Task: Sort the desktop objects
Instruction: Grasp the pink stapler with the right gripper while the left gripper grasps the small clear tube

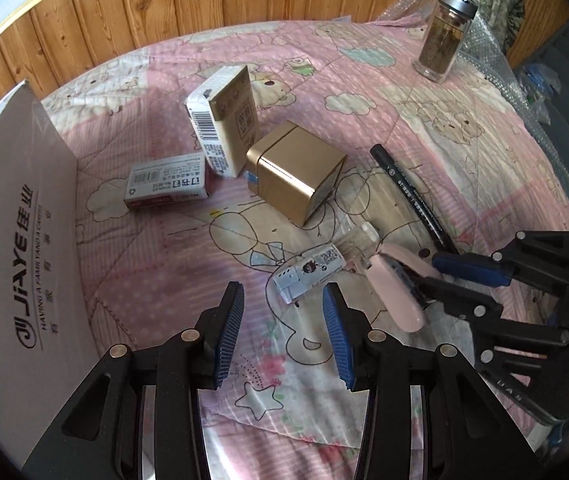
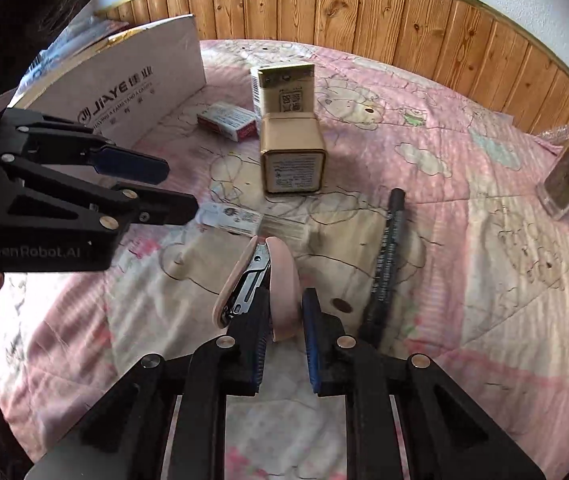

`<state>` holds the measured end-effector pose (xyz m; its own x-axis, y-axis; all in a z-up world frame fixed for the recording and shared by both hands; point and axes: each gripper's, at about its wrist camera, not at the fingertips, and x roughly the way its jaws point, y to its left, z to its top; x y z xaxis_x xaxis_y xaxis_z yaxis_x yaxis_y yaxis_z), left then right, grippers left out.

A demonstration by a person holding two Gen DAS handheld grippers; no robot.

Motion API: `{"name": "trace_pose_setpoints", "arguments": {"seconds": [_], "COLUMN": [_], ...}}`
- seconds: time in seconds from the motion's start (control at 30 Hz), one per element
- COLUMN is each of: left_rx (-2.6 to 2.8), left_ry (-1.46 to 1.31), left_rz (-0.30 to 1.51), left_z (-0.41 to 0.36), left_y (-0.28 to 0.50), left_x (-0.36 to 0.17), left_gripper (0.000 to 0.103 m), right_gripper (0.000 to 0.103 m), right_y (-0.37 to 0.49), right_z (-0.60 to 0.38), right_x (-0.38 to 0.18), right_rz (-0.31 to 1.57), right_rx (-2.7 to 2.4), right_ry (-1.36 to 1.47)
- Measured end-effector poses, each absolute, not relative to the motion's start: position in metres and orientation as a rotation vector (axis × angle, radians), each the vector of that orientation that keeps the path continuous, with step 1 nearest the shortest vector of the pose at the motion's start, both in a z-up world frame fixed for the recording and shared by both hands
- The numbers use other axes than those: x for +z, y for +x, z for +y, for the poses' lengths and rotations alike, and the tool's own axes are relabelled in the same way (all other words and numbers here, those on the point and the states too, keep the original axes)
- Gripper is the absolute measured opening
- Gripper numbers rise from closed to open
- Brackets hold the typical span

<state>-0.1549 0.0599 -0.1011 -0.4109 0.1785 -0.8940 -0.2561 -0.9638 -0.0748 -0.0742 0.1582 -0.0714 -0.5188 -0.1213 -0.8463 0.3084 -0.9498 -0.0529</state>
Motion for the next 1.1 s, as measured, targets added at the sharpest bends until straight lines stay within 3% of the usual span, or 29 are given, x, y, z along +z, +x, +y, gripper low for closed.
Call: {"name": "trace_pose_setpoints", "arguments": {"seconds": [0.17, 0.33, 0.4, 0.43, 0.5, 0.6, 0.77, 0.97, 1.0, 1.03, 1.1], "left_rx": [2.396, 2.357, 2.346, 2.336, 2.364, 2.358, 2.391, 2.399, 2.401, 2.403, 2.41], "left_ry": [-1.511, -1.431, -1.399, -1.421, -1.412, -1.42, -1.415, -1.47, -1.48, -1.489, -1.505], "left_rz": [0.125, 0.207, 0.243, 0.253, 0.222, 0.169, 0.179, 0.075, 0.063, 0.058, 0.055], "left_z": [0.069, 0.088, 0.093, 0.094, 0.09, 0.086, 0.081, 0.072, 0.072, 0.071, 0.071], "left_y": [-0.163, -0.165, -0.167, -0.17, -0.174, -0.176, -0.173, -0.172, -0.172, -0.171, -0.168], "left_x": [-0.111, -0.117, -0.121, -0.127, -0.131, -0.13, -0.131, -0.129, -0.129, -0.129, -0.129], "left_gripper": [0.043, 0.047, 0.051, 0.051, 0.053, 0.049, 0.025, 0.019, 0.019, 0.019, 0.019], "right_gripper": [0.016, 0.016, 0.018, 0.024, 0.03, 0.038, 0.041, 0.041, 0.038, 0.028, 0.027], "right_y": [-0.07, -0.035, -0.02, -0.017, -0.022, -0.039, -0.056, -0.073, -0.077, -0.077, -0.077], "right_z": [0.173, 0.131, 0.117, 0.114, 0.12, 0.148, 0.191, 0.162, 0.162, 0.164, 0.169], "right_x": [-0.071, -0.083, -0.089, -0.088, -0.075, -0.054, -0.065, -0.081, -0.083, -0.086, -0.085], "right_rz": [0.406, 1.171, 1.334, 1.341, 1.133, 0.583, -0.161, -0.099, -0.102, -0.113, -0.138], "right_rx": [-2.575, -2.542, -2.487, -2.472, -2.517, -2.624, -2.66, -2.687, -2.697, -2.699, -2.695], "right_ry": [1.387, 1.147, 1.011, 0.992, 1.05, 1.168, 1.301, 1.318, 1.316, 1.323, 1.328]}}
